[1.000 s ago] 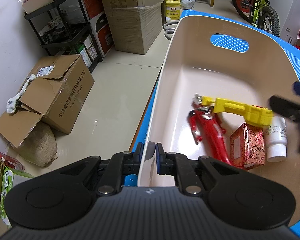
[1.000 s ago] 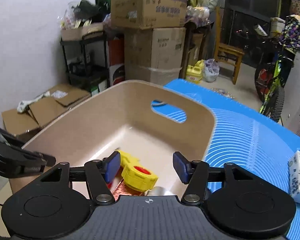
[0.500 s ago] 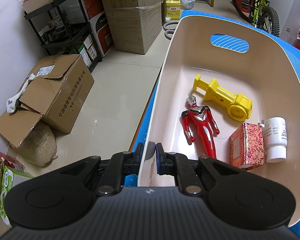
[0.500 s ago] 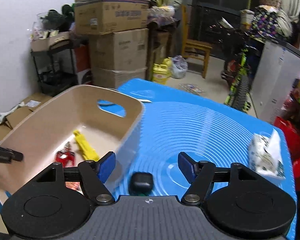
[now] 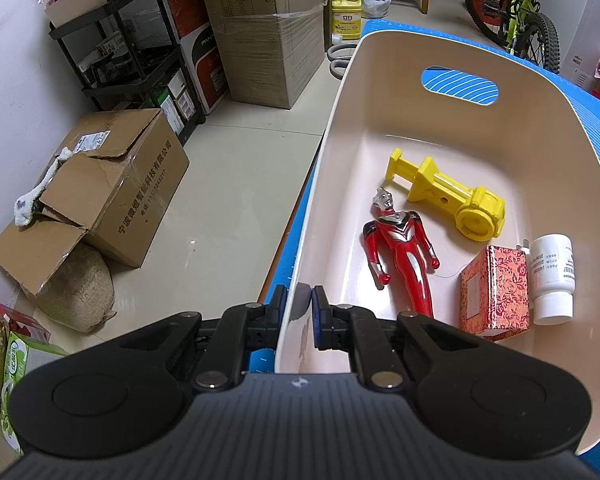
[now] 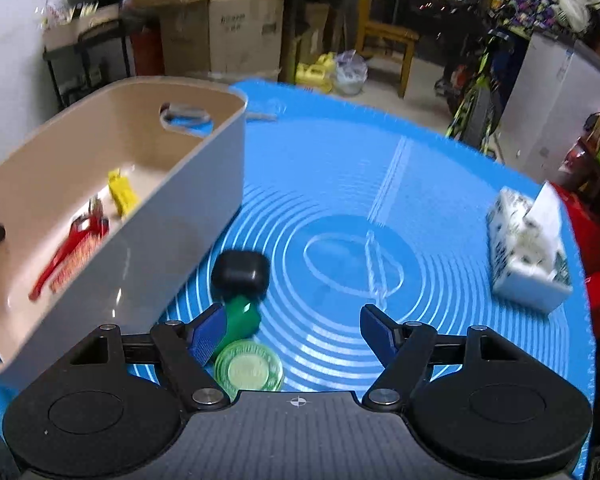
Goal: Organize rigid objects
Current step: 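Move the right gripper to the mat and grasp the green ointment tin, then carry the green tin into the bin beside the pill bottle and release, then move the right gripper to the mat and grasp the green-handled tool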
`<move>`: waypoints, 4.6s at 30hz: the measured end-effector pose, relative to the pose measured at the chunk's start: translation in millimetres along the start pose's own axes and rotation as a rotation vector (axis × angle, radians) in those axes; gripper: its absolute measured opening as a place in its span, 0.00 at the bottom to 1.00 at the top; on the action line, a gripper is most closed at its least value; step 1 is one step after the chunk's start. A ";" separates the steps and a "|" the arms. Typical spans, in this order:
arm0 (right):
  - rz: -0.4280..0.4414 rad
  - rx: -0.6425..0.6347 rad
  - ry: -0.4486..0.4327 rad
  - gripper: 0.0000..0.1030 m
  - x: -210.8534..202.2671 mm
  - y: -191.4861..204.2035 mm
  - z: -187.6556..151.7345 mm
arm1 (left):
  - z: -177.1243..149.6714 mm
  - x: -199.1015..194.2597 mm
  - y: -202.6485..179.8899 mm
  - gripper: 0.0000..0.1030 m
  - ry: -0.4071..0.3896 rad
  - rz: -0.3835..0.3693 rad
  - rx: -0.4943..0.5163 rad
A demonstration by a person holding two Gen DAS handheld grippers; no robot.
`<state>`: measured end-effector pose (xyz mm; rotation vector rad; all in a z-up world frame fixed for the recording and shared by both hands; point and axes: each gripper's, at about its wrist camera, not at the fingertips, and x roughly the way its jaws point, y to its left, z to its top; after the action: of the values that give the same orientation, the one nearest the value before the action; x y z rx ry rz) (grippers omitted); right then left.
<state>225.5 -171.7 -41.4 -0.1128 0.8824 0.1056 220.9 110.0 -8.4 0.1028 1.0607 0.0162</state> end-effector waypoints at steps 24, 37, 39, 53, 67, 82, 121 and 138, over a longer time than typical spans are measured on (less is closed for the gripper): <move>0.070 0.015 0.102 0.62 46.7 9.7 -30.0 | 0.0 0.3 0.0 0.14 0.001 -0.001 0.000; -0.019 0.069 0.021 0.53 24.7 6.5 -23.7 | -0.1 0.4 -0.3 0.15 0.001 0.001 0.000; -0.033 0.104 -0.012 0.53 16.5 5.0 -19.9 | 0.0 0.4 -0.3 0.15 0.001 0.001 0.000; -0.003 0.172 -0.206 0.53 -32.8 21.3 30.1 | 1.1 -1.6 -2.9 0.15 0.002 0.016 0.005; 0.145 0.047 -0.225 0.53 -31.0 90.2 52.9 | 1.3 -2.7 -6.7 0.16 0.004 0.042 0.009; 0.089 -0.139 -0.108 0.53 5.3 146.6 36.2 | 0.9 -2.5 -9.6 0.17 0.005 0.054 0.013; 0.095 0.090 -0.202 0.72 -51.3 16.0 27.7 | 1.4 -4.5 -13.3 0.18 0.003 0.074 0.001; 0.078 0.121 -0.020 0.72 21.0 2.0 -5.1 | 1.6 -4.7 -11.2 0.18 0.003 0.076 0.001</move>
<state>234.6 -169.4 -61.0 0.0357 0.8712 0.1261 219.6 98.4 -4.6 0.1443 1.0596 0.0845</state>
